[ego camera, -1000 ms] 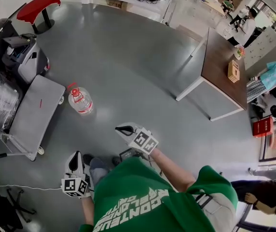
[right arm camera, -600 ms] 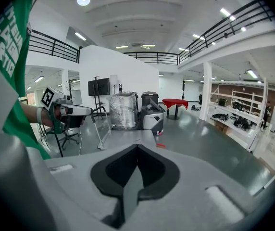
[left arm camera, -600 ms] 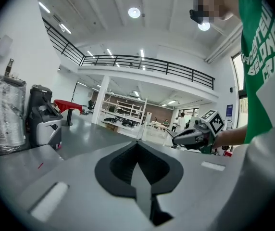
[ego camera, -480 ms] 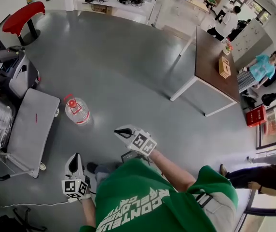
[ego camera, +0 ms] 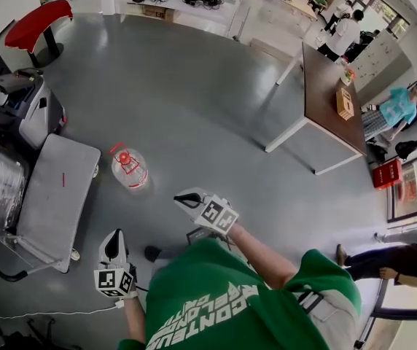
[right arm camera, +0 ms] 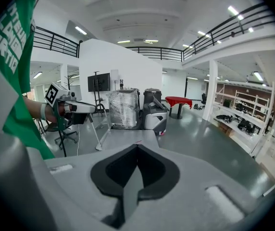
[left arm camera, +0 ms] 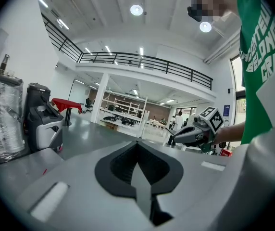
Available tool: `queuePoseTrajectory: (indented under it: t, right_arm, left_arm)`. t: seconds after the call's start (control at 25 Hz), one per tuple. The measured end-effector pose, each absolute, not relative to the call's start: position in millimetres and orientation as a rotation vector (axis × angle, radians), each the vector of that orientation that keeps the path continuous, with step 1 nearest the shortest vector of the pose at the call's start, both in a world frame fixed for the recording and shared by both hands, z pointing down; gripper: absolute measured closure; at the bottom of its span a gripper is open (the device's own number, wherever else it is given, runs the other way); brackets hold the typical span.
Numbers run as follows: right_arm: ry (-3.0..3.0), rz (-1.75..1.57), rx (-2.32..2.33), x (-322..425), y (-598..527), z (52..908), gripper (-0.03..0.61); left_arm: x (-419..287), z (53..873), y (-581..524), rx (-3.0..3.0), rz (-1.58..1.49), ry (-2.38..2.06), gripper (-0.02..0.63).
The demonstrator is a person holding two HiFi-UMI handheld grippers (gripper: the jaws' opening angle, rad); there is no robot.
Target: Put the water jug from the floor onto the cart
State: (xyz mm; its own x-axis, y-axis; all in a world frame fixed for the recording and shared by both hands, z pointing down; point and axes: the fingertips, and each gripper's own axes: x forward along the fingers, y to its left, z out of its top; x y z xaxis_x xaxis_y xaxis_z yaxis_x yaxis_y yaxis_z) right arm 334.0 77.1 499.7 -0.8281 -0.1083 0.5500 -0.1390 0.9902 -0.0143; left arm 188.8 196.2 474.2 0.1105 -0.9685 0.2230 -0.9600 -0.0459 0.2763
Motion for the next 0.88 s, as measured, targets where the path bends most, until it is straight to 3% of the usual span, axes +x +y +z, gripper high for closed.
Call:
queuePoseTrajectory:
  t: [0.88]
  right_arm:
    - [-2.498,0.021,0.080,240,113,516,0.586]
  left_arm:
    - [100,495,220,2.014,-0.078,-1.871,0.601]
